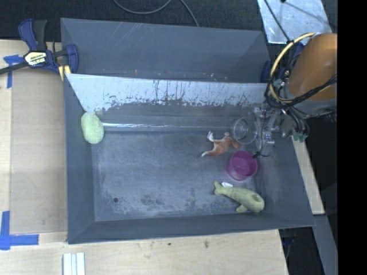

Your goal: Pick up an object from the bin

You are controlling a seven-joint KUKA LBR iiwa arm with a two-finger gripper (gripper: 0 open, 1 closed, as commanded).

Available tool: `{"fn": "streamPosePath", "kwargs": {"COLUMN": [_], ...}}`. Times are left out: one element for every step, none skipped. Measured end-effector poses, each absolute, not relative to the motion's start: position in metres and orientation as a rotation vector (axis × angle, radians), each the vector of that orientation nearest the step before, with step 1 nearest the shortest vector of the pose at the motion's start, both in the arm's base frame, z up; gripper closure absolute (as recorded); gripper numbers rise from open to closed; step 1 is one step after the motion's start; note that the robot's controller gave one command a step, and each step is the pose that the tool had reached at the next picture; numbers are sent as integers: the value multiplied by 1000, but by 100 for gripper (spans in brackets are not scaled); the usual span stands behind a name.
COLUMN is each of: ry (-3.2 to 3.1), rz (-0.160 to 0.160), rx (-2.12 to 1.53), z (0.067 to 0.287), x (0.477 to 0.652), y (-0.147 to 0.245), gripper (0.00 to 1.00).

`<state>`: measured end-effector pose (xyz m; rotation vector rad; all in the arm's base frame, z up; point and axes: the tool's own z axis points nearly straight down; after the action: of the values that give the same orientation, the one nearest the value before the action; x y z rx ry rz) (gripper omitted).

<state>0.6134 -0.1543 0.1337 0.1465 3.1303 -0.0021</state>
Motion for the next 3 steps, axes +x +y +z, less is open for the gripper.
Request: {"fn": "streamPosePath", "kwargs": {"ry": [3135,3130,3100], "rz": [0,0,0], "rx": [168,246,490], "z": [126,121,85], "x": [619,629,629], "y": [-154,-130,-128], "gripper": [0,0,0]}}
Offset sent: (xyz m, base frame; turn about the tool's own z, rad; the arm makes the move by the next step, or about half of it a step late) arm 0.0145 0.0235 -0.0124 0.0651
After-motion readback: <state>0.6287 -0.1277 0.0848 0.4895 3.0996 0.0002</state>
